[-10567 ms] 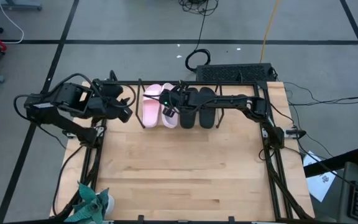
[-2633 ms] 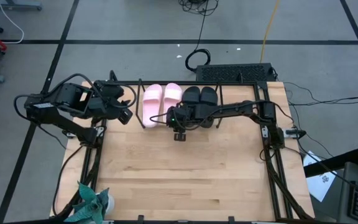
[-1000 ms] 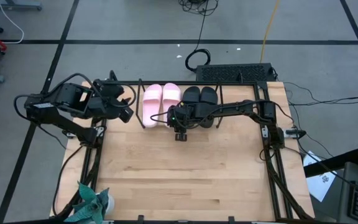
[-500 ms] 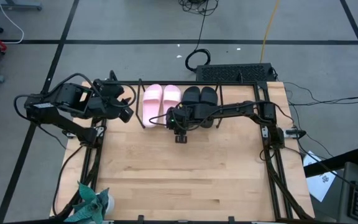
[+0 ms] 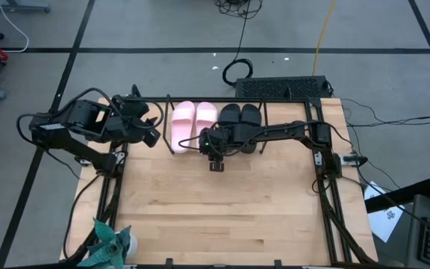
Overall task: Pick and place slides into the shelf
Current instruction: Return to Home Position
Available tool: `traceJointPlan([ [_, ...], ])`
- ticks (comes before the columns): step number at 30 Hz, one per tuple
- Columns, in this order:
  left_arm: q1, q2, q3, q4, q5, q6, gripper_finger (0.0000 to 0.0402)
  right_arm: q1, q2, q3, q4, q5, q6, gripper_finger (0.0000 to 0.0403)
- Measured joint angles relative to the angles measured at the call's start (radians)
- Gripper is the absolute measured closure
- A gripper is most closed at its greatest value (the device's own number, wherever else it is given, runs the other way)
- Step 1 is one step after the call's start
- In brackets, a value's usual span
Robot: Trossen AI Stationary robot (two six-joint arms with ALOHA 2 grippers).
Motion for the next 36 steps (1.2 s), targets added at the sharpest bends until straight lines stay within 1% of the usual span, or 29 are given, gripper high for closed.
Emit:
traceJointPlan([
  [7,0.000,0.000,0.000,0.000,0.001,0.000,0.0220,0.002,-0.055,0.000,0.012,0.003,0.022,0.0266],
  [10,0.000,0.000,0.000,0.000,0.002,0.007,0.0220,0.005,-0.102,0.000,0.020,0.004,0.027,0.0266],
  [12,0.000,0.000,0.000,0.000,0.004,0.039,0.0220,0.011,-0.143,0.000,0.022,0.012,0.027,0.0266],
  [15,0.000,-0.001,0.000,0.000,0.011,0.080,0.0220,0.029,-0.223,0.000,0.008,0.065,0.022,0.0266],
  [17,0.000,-0.010,0.000,0.002,0.028,0.077,0.0220,0.040,-0.290,0.000,0.006,0.103,0.017,0.0266],
  [21,-0.003,-0.043,0.000,0.045,0.127,0.076,0.0220,0.053,-0.438,0.000,0.002,0.158,0.019,0.0266],
  [26,-0.033,-0.091,0.000,0.135,0.283,0.132,0.0220,0.054,-0.600,0.000,-0.023,0.160,0.019,0.0266],
  [30,-0.070,-0.134,0.000,0.134,0.408,0.152,0.0220,0.054,-0.713,0.000,-0.058,0.160,0.028,0.0266],
  [33,-0.093,-0.166,0.000,0.105,0.503,0.091,0.0220,0.054,-0.796,0.000,-0.125,0.161,0.080,0.0266],
  [36,-0.133,-0.205,0.000,0.079,0.520,0.054,0.0220,0.054,-0.874,0.000,-0.229,0.161,0.128,0.0266],
])
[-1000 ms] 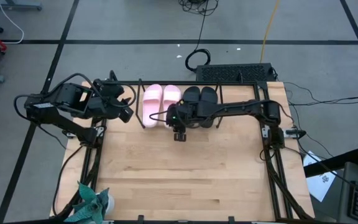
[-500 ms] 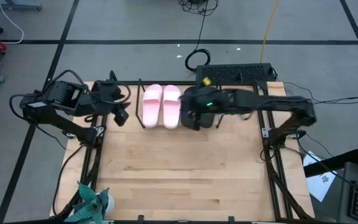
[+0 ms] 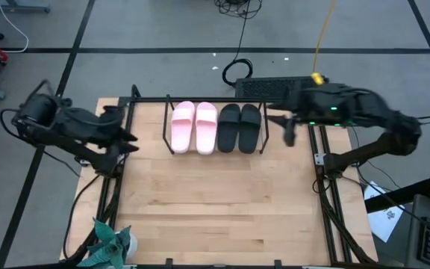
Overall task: Pick and place slides into the shelf
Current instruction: Return to Home Position
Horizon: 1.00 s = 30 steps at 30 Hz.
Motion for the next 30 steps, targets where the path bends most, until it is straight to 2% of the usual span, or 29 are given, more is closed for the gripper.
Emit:
traceJointPlan([
  [3,-0.064,-0.048,0.000,0.004,-0.010,0.029,0.0220,0.000,-0.073,0.000,-0.109,0.037,0.084,0.0266],
  [7,-0.152,-0.130,0.000,0.048,-0.105,0.076,0.0220,0.000,-0.186,-0.047,-0.210,0.073,0.189,0.0266],
  [12,-0.222,-0.200,0.000,0.072,-0.158,0.117,0.0220,0.019,-0.345,-0.234,-0.120,-0.015,0.248,0.0266],
  [15,-0.243,-0.222,-0.054,0.103,-0.162,0.149,0.0220,0.029,-0.436,-0.393,-0.021,-0.085,0.264,0.0266],
  [18,-0.259,-0.282,-0.180,0.223,-0.160,0.183,0.0220,0.036,-0.520,-0.550,0.086,-0.111,0.299,0.0266],
  [23,-0.301,-0.440,-0.485,0.466,-0.116,0.165,0.0220,0.038,-0.630,-0.738,0.249,-0.146,0.340,0.0266],
  [27,-0.342,-0.584,-0.712,0.730,-0.076,0.227,0.0220,0.039,-0.696,-0.789,0.298,-0.162,0.337,0.0266],
  [30,-0.371,-0.673,-0.829,0.838,-0.048,0.253,0.0220,0.038,-0.745,-0.802,0.286,-0.162,0.337,0.0266],
])
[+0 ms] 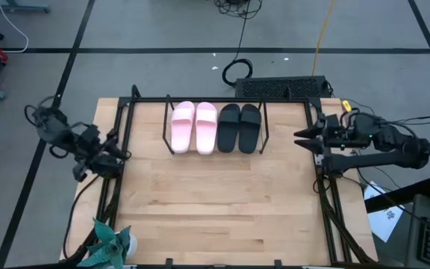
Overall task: Pick and place slides into the shelf
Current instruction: Return to Home Position
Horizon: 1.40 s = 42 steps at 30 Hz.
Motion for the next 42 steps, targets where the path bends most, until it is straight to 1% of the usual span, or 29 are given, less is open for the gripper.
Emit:
traceJointPlan([
  [4,-0.029,-0.030,-0.126,0.061,0.001,0.018,0.0220,0.000,-0.067,-0.036,0.000,0.000,0.005,0.0266],
  [9,-0.066,-0.031,-0.250,0.223,-0.002,0.075,0.0220,0.000,-0.123,-0.137,0.049,-0.002,0.025,0.0266],
  [11,-0.080,-0.033,-0.298,0.322,-0.005,0.118,0.0220,0.000,-0.132,-0.181,0.091,-0.003,0.025,0.0266],
  [14,-0.088,-0.033,-0.372,0.442,-0.019,0.134,0.0220,0.000,-0.134,-0.256,0.171,-0.043,0.021,0.0266],
  [17,-0.083,-0.025,-0.453,0.533,-0.055,0.139,0.0220,0.000,-0.134,-0.319,0.263,-0.090,0.008,0.0266],
  [22,-0.022,-0.029,-0.551,0.689,-0.072,0.165,0.0220,-0.012,-0.167,-0.347,0.277,-0.102,-0.013,0.0266],
  [24,0.027,-0.029,-0.575,0.711,-0.037,0.164,0.0220,-0.021,-0.207,-0.347,0.280,-0.102,-0.041,0.0266],
  [28,0.153,-0.028,-0.587,0.703,0.093,0.166,0.0220,-0.031,-0.325,-0.347,0.233,-0.101,-0.067,0.0266],
  [29,0.189,-0.028,-0.587,0.701,0.134,0.171,0.0220,-0.032,-0.358,-0.347,0.213,-0.098,-0.068,0.0266],
  [32,0.298,-0.054,-0.587,0.674,0.301,0.174,0.0220,-0.034,-0.434,-0.346,0.155,-0.067,-0.052,0.0266],
  [34,0.363,-0.090,-0.587,0.622,0.382,0.171,0.0220,-0.034,-0.432,-0.345,0.139,-0.048,-0.048,0.0266],
  [36,0.417,-0.138,-0.587,0.562,0.424,0.149,0.0220,-0.034,-0.414,-0.351,0.138,-0.047,-0.050,0.0266],
  [39,0.466,-0.213,-0.587,0.480,0.470,0.146,0.0220,-0.034,-0.387,-0.392,0.148,-0.048,-0.045,0.0266],
  [42,0.478,-0.279,-0.587,0.440,0.477,0.171,0.0220,-0.034,-0.382,-0.461,0.241,-0.067,-0.029,0.0266],
])
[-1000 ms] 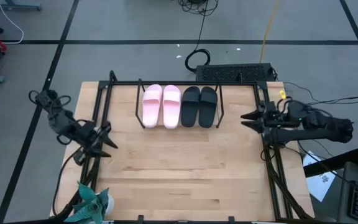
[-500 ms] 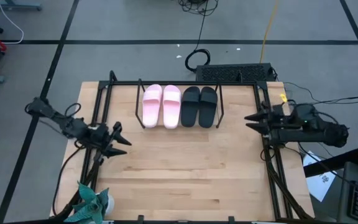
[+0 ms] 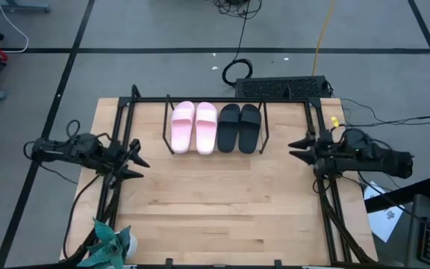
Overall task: Pick and place slides into the shelf
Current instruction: Return to Home Position
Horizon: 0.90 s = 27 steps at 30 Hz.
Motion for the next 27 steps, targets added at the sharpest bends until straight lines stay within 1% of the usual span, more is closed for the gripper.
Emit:
traceJointPlan([
  [3,-0.008,-0.032,0.001,-0.047,-0.003,0.037,0.0220,0.000,0.001,-0.085,0.109,-0.039,0.005,0.0266],
  [7,-0.026,-0.020,-0.002,-0.083,-0.052,0.055,0.0220,0.000,0.000,-0.177,0.208,-0.038,0.018,0.0266],
  [10,-0.036,-0.016,-0.043,-0.038,-0.060,0.081,0.0220,0.000,0.000,-0.203,0.216,-0.038,0.023,0.0266],
  [12,-0.043,-0.016,-0.093,0.033,-0.057,0.087,0.0220,0.000,0.000,-0.203,0.221,-0.039,0.020,0.0266],
  [15,-0.055,-0.015,-0.187,0.130,-0.052,0.063,0.0220,0.000,0.000,-0.203,0.214,-0.038,0.008,0.0266],
  [17,-0.063,-0.015,-0.227,0.180,-0.042,0.052,0.0220,0.000,0.000,-0.203,0.205,-0.038,0.009,0.0266],
  [20,-0.075,-0.016,-0.242,0.194,-0.027,0.048,0.0220,0.000,0.000,-0.210,0.197,-0.038,0.009,0.0266],
  [23,-0.084,-0.017,-0.243,0.193,-0.028,0.088,0.0220,0.000,0.000,-0.233,0.197,-0.037,0.011,0.0266],
  [27,-0.088,-0.017,-0.265,0.211,-0.078,0.109,0.0220,0.000,0.000,-0.271,0.216,-0.037,0.023,0.0266],
])
